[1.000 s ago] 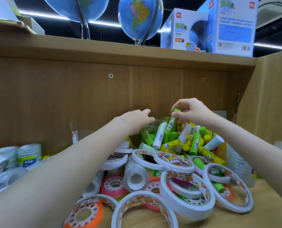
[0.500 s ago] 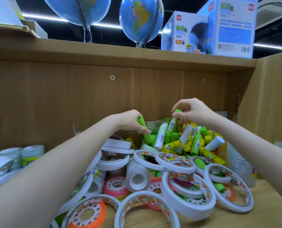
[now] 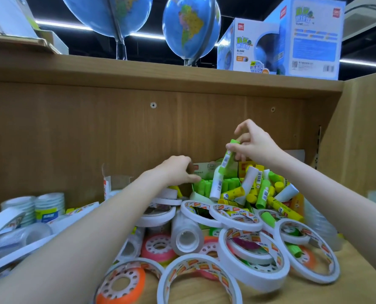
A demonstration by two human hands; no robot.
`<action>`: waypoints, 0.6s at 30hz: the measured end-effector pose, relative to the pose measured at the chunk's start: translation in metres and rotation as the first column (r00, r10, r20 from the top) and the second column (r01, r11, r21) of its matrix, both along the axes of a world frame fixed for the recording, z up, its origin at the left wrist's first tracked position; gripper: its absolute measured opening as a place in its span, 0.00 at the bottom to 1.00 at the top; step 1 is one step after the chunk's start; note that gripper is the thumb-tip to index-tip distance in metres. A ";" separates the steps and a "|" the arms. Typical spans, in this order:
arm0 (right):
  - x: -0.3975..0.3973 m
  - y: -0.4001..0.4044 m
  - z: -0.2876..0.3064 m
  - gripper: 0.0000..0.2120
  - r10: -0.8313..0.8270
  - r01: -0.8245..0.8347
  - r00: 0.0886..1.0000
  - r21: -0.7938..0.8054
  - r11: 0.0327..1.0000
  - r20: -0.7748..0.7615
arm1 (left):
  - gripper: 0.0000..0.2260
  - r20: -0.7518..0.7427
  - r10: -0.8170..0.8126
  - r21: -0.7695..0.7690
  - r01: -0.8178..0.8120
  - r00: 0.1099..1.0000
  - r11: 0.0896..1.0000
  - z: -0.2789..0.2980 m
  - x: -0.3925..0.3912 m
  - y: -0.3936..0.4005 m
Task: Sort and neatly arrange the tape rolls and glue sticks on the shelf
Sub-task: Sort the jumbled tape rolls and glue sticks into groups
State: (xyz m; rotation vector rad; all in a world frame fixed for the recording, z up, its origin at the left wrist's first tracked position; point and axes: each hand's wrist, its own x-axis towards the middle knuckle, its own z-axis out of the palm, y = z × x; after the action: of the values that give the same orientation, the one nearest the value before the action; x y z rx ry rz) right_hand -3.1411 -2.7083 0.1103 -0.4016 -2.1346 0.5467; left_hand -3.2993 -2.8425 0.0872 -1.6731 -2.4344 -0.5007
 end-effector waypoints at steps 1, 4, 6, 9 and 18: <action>-0.004 -0.002 0.001 0.14 -0.009 0.008 0.999 -0.013 1.000 -0.039 | 0.15 -0.019 -0.006 0.044 0.007 1.000 0.999 0.002 -0.002 -0.006; -0.021 -0.009 -0.002 0.12 -0.019 0.017 0.998 -0.025 1.000 -0.065 | 0.07 -0.015 -0.037 0.128 0.039 0.999 0.991 0.001 -0.005 -0.023; -0.033 -0.015 -0.009 0.12 -0.041 0.041 0.999 -0.002 0.999 -0.034 | 0.06 -0.014 -0.038 0.124 0.040 0.999 0.991 -0.001 -0.005 -0.031; -0.042 -0.019 -0.020 0.13 -0.088 0.085 0.995 0.062 0.994 0.050 | 0.06 -0.023 -0.039 0.109 0.041 0.999 0.993 -0.005 -0.004 -0.039; -0.028 -0.009 -0.024 0.15 -0.355 0.335 0.897 0.120 0.935 0.265 | 0.07 -0.031 -0.053 0.101 0.056 0.998 0.993 -0.010 0.001 -0.047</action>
State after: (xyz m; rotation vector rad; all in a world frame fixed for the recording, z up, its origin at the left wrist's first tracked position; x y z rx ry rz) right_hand -3.1691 -2.7173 0.0865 -0.8432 -2.2730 0.2156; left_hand -3.2982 -2.8896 0.0768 -1.6972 -2.3071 -0.5936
